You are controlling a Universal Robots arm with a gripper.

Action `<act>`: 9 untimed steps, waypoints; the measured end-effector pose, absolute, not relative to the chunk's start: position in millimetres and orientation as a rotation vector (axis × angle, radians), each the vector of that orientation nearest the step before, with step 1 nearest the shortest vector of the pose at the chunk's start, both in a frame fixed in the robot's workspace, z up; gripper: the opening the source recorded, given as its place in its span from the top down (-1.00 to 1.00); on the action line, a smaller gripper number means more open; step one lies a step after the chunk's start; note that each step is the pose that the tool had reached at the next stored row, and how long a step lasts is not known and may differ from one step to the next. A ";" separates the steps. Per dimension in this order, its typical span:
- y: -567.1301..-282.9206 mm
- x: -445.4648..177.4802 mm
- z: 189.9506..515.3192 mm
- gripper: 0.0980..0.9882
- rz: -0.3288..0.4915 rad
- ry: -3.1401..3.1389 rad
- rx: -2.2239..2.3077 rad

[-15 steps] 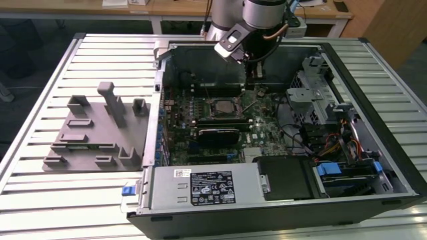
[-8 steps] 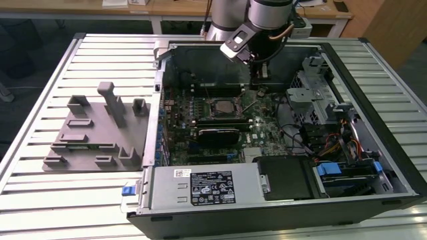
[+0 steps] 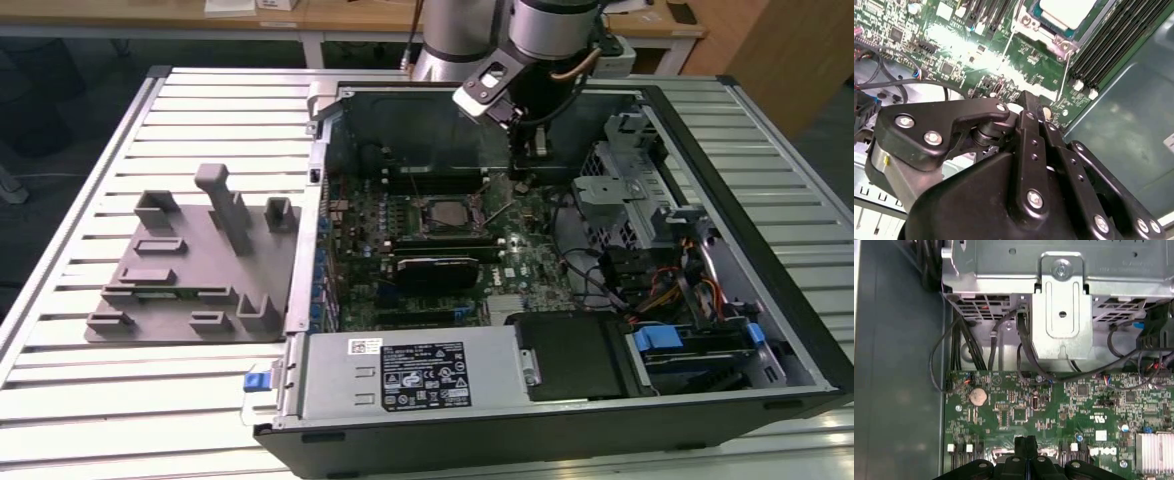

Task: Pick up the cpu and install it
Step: 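Close the cpu cover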

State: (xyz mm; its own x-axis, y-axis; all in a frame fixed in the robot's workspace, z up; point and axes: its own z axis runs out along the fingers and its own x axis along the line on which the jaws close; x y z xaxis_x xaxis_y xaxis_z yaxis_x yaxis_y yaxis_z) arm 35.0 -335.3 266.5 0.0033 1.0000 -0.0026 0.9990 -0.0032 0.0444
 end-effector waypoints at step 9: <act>-335.0 43.6 247.0 0.98 0.046 2.194 2.201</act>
